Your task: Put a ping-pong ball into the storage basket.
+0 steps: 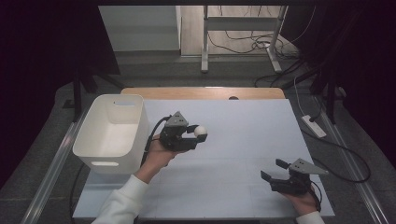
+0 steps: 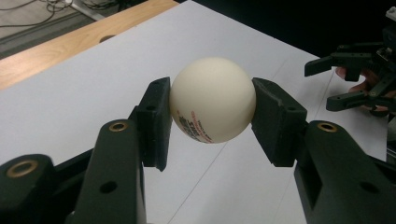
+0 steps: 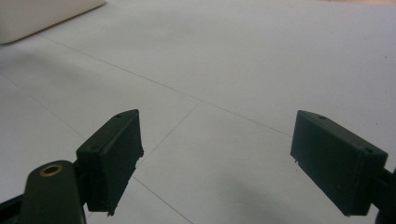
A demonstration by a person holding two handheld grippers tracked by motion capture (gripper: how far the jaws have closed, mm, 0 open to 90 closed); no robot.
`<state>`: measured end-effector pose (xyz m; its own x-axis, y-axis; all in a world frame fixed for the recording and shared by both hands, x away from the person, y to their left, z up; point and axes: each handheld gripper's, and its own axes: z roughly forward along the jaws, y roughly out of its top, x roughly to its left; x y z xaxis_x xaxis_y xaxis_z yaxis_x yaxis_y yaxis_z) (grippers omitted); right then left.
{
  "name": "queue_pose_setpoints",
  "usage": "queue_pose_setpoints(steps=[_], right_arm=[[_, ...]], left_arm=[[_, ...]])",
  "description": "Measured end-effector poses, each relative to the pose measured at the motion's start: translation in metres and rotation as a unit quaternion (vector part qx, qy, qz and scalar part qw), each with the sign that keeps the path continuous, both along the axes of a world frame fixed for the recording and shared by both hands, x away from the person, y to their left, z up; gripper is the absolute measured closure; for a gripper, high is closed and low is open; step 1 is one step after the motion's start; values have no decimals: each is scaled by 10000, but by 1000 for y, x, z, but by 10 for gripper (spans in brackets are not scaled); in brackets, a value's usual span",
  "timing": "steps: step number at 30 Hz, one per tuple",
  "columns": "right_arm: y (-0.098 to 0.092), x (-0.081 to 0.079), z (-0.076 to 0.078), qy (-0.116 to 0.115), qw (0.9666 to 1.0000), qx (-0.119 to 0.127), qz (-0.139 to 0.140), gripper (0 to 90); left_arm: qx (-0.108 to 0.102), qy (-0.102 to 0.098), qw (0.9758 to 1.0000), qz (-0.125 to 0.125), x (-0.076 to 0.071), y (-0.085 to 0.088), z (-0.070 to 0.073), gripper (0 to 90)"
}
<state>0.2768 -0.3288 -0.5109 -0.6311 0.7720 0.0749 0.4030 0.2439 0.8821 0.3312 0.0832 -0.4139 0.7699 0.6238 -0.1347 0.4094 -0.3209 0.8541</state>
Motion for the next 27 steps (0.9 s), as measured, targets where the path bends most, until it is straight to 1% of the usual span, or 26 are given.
queue_pose_setpoints(steps=[5,13,20,27], right_arm=[[0,0,0,3,10000,-7,2,168],[1,0,0,5,10000,8,-3,168],[1,0,1,-4,10000,32,3,168],[1,-1,2,-12,10000,82,29,168]], left_arm=[[-33,-49,9999,89,0,8,4,506],[-21,-115,9997,208,0,19,11,506],[28,-108,9994,342,0,28,12,506],[55,-64,9992,381,1,33,11,506]])
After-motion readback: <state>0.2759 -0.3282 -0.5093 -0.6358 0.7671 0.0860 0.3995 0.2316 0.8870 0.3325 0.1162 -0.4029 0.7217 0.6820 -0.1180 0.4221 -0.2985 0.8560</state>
